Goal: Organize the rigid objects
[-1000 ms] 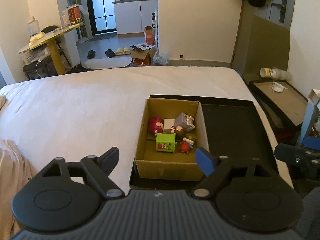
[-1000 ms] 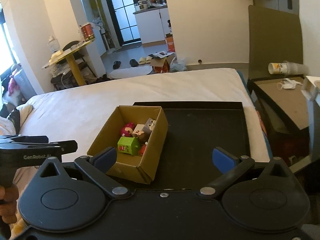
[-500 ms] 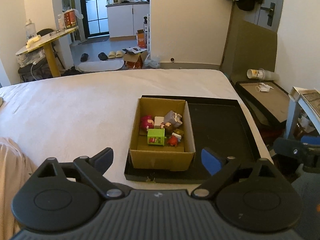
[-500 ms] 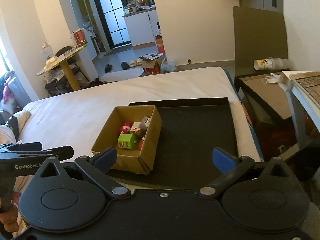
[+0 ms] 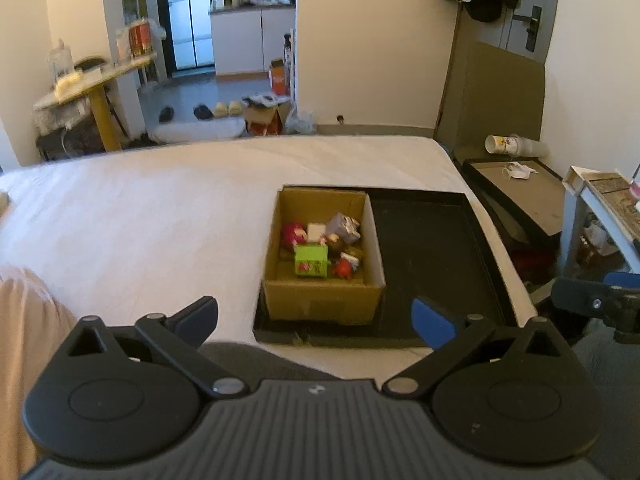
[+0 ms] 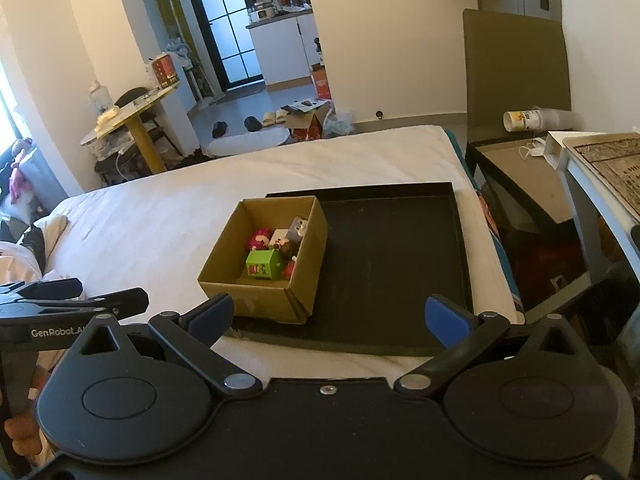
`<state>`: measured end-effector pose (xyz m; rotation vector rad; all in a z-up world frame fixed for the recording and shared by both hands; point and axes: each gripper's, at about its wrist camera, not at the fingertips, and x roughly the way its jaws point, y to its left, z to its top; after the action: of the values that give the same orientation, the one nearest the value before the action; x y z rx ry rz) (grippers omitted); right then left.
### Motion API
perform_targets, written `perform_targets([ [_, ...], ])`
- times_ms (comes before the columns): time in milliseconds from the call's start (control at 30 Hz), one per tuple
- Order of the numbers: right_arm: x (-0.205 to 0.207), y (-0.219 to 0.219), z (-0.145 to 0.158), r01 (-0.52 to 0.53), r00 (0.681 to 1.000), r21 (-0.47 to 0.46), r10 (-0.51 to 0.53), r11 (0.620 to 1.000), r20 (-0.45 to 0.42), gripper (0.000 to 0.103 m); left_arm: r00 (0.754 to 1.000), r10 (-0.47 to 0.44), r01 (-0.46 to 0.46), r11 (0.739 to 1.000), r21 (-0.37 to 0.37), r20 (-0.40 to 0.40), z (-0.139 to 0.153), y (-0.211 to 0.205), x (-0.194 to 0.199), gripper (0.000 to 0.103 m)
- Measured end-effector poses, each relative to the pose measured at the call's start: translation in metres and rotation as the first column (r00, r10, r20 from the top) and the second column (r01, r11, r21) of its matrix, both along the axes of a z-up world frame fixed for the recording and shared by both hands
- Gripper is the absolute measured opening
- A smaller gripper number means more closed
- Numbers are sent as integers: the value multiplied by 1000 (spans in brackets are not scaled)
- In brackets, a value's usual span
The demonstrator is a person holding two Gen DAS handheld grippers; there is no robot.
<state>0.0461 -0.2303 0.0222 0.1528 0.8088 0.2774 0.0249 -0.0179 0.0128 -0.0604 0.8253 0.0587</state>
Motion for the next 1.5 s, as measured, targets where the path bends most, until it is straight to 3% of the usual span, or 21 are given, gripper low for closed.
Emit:
perform_targets([
  [100,-3,1,1,1,1000,0,-1,1000,-5,103,1000,-6,6,999,-33,-7,2,4,-5,102],
  [867,-30,12,7,1,1000,-39,-2,999,-29,103,1000,-15,15,1000,0,6,15,2,-36,102],
  [1500,-40,5,10,31,999,-31,-31,999,-20,103,999,-35,36,999,-23,17,21,-4,-45,102],
])
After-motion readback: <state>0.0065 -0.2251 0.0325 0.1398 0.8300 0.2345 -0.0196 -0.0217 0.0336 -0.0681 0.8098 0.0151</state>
